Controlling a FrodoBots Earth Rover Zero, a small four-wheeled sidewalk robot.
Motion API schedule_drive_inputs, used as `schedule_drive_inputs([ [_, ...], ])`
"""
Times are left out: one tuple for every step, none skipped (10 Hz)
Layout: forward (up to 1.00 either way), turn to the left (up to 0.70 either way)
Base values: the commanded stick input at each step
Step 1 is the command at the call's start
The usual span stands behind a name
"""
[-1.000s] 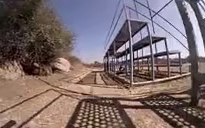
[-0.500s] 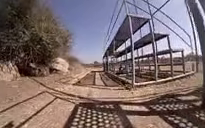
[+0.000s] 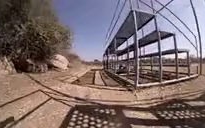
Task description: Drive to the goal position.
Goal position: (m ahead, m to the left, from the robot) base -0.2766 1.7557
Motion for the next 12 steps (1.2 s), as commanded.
schedule_drive_inputs([
  [0.50, 0.00],
  [0.50, 0.00],
  [0.50, 0.00],
  [0.50, 0.00],
  [0.50, 0.00],
  [0.50, 0.00],
  [0.50, 0.00],
  [0.50, 0.00],
  [0.50, 0.00],
  [0.50, 0.00],
  [0.50, 0.00],
  [0.50, 0.00],
])
